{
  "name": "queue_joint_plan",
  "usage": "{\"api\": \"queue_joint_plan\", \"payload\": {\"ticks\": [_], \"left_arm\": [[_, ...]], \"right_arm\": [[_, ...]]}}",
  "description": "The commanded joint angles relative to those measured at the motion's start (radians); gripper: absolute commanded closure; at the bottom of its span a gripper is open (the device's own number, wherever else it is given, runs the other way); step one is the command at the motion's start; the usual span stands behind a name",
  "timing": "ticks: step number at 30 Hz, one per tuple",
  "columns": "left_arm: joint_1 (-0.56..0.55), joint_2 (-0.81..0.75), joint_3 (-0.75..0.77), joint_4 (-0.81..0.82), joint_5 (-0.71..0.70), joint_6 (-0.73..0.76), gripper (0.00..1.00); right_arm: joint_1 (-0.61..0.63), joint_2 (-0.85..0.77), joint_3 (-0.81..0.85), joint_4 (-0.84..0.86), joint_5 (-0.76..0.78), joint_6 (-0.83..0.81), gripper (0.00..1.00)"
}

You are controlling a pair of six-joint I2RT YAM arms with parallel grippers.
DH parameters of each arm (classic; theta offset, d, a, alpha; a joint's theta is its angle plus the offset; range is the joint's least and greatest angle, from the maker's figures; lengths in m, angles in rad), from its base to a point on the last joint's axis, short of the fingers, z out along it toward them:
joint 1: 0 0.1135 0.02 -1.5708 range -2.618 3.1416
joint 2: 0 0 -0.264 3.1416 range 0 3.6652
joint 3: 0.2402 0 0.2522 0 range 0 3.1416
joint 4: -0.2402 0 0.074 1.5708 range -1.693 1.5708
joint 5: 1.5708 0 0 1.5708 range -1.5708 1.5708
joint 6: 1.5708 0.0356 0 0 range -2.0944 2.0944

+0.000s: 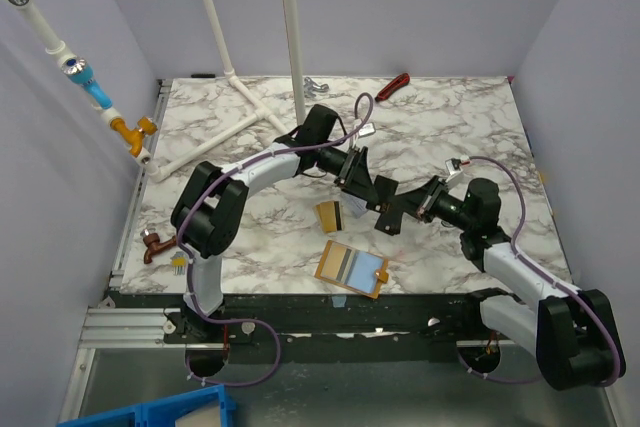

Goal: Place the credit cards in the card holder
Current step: Place the credit card at the center of the board.

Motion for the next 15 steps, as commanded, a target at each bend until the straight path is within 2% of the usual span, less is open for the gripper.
{"api": "queue_joint_plan", "payload": {"ticks": [1, 5, 10, 15], "left_arm": [[-0.003, -0.035, -0.022, 0.157, 0.104, -0.108, 0.51], [-0.003, -0.027, -0.020, 0.172, 0.113, -0.120, 0.62], [-0.003, -0.017, -0.006, 0.182, 0.117, -0.130, 0.81], [-0.003, -0.006, 0.002, 0.174, 0.110, -0.125, 0.88]], "right_arm": [[0.004, 0.012, 0.021, 0.044, -0.024, 0.005, 0.99], [0.006, 0.018, 0.026, 0.055, -0.029, 0.007, 0.99], [0.008, 0.028, 0.023, 0.106, -0.060, 0.031, 0.99], [0.010, 0.038, 0.022, 0.174, -0.106, 0.075, 0.99]]}}
